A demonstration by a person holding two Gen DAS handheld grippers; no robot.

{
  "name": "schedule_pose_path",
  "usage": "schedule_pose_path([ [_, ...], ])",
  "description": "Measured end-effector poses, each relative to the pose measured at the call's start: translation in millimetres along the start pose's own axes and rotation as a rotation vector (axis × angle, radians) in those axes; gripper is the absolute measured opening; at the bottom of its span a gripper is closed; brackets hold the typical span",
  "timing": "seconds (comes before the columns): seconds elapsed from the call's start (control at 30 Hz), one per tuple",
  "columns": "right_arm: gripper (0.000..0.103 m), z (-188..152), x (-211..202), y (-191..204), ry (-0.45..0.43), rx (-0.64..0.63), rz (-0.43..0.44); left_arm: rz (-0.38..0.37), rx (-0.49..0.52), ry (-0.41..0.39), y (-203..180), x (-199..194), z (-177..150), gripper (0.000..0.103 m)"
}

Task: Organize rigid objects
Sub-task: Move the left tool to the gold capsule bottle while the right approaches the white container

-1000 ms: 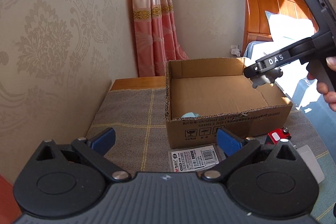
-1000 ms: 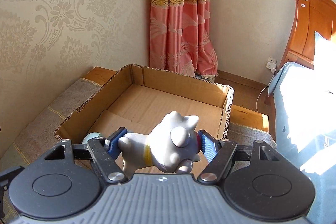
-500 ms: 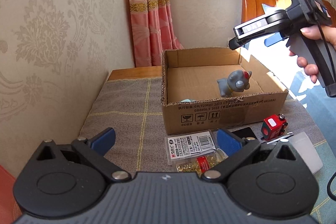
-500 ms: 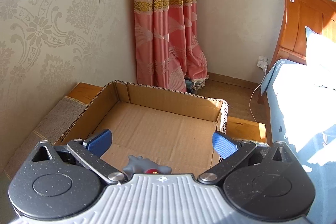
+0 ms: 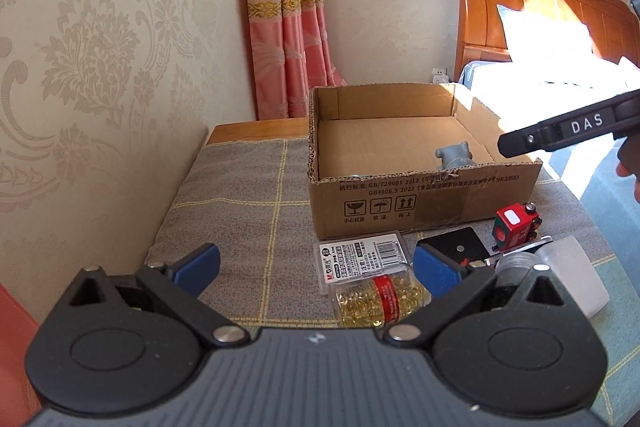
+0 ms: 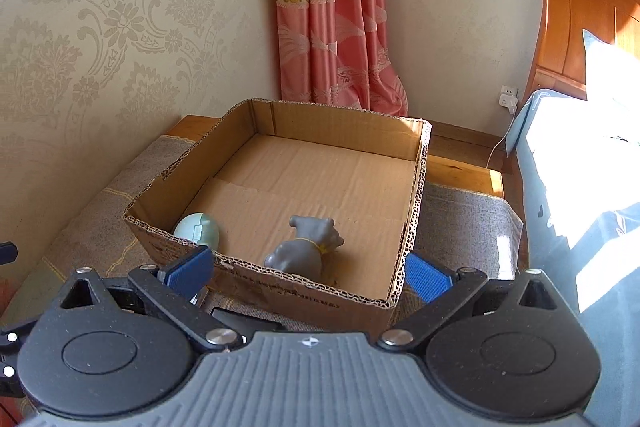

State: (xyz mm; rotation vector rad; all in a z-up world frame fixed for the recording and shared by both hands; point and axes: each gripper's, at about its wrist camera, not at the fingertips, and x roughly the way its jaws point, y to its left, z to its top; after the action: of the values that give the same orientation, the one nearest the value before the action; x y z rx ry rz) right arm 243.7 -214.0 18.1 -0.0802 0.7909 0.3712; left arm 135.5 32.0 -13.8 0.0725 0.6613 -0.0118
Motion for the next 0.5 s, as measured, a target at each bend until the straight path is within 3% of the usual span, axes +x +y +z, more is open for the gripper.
schedule_pose_path([
  [0.27, 0.103, -45.1, 10.0, -8.7, 0.108, 0.034, 0.103, 0.022, -0.024, 0.009, 9.1, -5.5, -6.5, 0.102],
  [0.5, 0.103, -63.5, 21.8, -15.8, 0.168, 0.088, 0.166, 0.029, -0.033, 0.013, 14.3, -9.0, -10.8, 0.102],
])
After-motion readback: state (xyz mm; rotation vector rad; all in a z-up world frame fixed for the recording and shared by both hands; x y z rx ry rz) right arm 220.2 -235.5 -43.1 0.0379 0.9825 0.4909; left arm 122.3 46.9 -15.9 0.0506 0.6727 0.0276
